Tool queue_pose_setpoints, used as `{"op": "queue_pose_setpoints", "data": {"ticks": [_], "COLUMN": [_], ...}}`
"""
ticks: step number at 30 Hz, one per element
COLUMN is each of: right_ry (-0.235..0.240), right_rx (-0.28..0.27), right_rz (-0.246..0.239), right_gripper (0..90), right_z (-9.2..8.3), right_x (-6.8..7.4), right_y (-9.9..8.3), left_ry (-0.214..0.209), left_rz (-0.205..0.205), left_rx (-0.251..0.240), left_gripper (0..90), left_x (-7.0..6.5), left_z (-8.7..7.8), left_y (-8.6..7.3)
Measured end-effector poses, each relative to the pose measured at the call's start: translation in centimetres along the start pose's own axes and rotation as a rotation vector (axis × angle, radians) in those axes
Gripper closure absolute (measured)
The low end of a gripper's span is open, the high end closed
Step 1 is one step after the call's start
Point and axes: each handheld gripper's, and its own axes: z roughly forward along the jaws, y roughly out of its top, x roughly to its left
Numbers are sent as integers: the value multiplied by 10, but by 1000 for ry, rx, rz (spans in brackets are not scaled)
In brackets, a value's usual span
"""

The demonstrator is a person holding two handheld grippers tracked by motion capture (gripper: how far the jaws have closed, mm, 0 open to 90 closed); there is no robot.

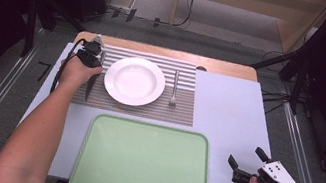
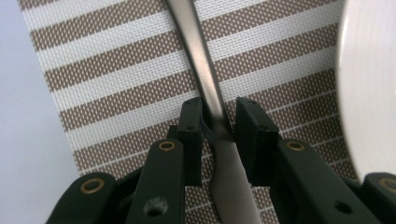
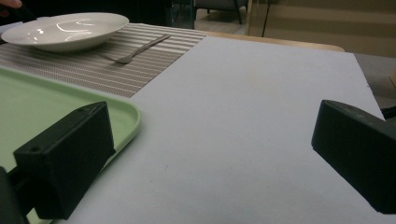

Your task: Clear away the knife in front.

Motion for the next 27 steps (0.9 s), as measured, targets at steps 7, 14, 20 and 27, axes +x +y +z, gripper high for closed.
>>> {"op": "queue_pose_setpoints", "data": {"ticks": [7, 14, 20, 27], "right_ry": [0, 2, -1, 3], "right_rx": [6, 7, 13, 13], "right_rz": [5, 7, 5, 6], "right_gripper": [0, 0, 0, 0], "right_z": [0, 1, 2, 1], "right_x": [0, 0, 0, -1], "right_y": [0, 0, 0, 0], "left_ry": [50, 12, 0, -32], "left_rz": [-3, -18, -11, 31], "left_rx": [21, 20, 18, 18], "left_gripper": [791, 784, 789, 797], "left_x": [-5, 1, 3, 7], "left_z": [1, 1, 1, 0], "left_y": [3, 3, 3, 2]}}
